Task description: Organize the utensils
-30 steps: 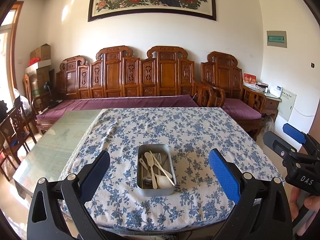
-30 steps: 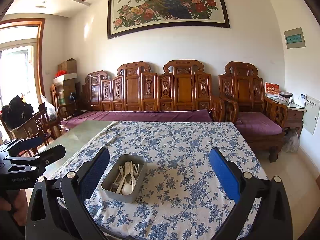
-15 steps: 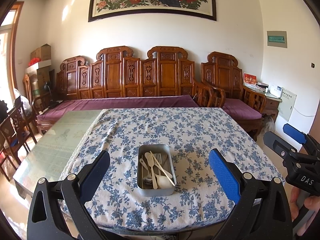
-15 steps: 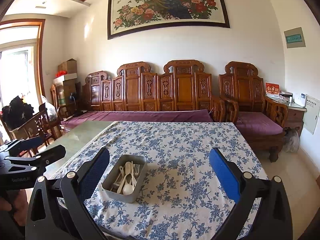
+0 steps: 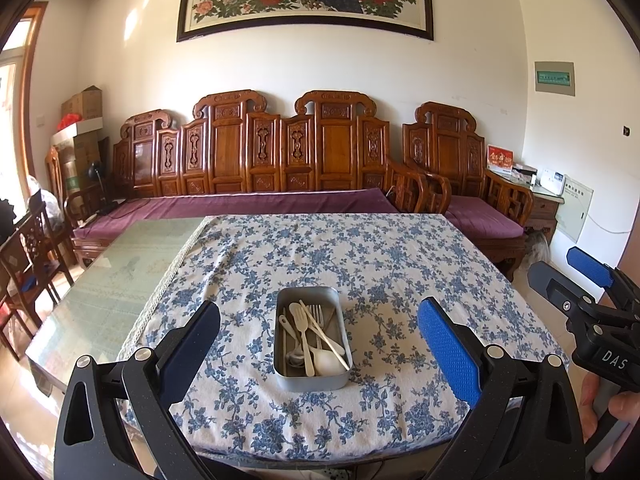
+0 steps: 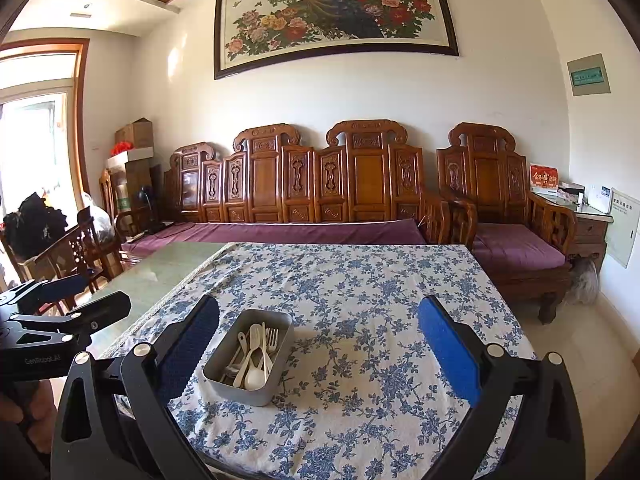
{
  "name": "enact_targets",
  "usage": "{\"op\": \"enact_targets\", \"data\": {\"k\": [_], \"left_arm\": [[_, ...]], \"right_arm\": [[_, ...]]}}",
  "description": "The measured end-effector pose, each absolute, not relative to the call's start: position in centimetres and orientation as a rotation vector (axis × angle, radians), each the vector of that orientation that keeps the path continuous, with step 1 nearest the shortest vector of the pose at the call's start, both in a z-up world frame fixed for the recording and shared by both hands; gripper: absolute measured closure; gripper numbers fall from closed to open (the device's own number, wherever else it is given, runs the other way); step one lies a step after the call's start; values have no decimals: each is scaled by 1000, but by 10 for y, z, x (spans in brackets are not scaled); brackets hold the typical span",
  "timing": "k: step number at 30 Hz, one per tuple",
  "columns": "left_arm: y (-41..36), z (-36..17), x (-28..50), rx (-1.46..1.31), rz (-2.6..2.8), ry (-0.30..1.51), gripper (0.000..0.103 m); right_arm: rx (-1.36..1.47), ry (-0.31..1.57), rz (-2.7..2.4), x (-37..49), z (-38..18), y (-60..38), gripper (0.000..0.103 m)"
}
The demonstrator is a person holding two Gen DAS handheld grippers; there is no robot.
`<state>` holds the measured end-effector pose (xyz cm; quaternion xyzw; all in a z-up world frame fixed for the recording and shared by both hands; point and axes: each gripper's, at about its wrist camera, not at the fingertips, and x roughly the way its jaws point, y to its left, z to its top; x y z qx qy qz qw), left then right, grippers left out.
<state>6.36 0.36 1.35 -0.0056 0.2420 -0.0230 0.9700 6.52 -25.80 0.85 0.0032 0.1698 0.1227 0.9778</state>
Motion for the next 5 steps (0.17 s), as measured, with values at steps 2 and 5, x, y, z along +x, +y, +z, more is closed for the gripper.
{"op": "enact_targets", "data": {"k": [2,5], "left_arm": [[4,13,63,-16,-49,490,8],[5,13,63,-14,-47,489,8]], "right_arm": [[6,342,248,65,8,-258,3],[6,342,249,65,9,-259,3]]}}
